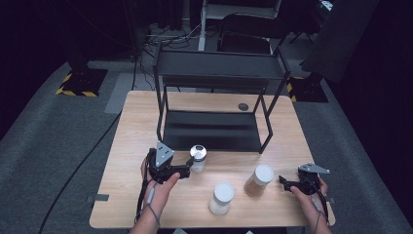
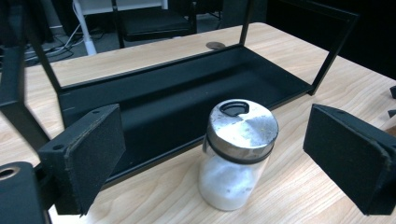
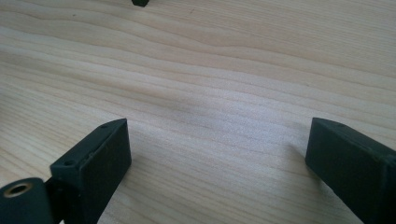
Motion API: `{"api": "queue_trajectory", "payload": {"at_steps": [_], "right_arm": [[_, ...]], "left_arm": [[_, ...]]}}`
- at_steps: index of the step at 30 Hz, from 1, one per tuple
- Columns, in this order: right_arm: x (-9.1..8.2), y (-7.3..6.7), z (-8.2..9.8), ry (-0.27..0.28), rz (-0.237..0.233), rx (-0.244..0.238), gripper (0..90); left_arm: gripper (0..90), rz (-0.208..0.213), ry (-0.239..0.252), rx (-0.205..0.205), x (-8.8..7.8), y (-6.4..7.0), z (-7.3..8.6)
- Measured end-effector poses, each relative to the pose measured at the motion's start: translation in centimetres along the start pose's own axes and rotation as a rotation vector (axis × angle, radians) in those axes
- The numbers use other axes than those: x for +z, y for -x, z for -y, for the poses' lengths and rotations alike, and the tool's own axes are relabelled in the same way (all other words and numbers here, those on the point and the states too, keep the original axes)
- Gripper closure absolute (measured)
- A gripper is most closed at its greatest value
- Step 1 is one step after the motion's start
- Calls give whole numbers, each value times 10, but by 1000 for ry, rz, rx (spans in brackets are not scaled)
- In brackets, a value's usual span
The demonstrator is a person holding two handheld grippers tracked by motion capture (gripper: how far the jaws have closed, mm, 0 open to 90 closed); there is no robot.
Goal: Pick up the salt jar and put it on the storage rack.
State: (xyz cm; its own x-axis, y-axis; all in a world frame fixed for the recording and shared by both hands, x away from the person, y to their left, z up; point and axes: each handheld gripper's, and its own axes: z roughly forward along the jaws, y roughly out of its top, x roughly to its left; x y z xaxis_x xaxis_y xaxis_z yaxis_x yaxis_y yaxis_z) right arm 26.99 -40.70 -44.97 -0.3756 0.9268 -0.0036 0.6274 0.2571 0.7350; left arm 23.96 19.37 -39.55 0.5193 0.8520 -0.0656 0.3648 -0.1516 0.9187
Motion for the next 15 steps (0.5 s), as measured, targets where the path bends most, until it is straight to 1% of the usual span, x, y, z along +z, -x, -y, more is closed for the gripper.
{"api": "queue_trajectory", "payload": {"at_steps": [3,4,8,10,15], "right_arm": [[0,0,0,0,0,0,68],[0,0,0,0,0,0,68],[0,0,0,0,0,0,68],[0,0,0,0,1,0,69],[-1,-1,0,0,2,1,70]], "left_arm": [[48,4,5,-6,6,2,0],[48,7,7,-4,10,3,-1],[50,14,5,1,16,5,-2],[51,13,2,8,20,7,-2],[57,14,3,9,31,9,-1]]}}
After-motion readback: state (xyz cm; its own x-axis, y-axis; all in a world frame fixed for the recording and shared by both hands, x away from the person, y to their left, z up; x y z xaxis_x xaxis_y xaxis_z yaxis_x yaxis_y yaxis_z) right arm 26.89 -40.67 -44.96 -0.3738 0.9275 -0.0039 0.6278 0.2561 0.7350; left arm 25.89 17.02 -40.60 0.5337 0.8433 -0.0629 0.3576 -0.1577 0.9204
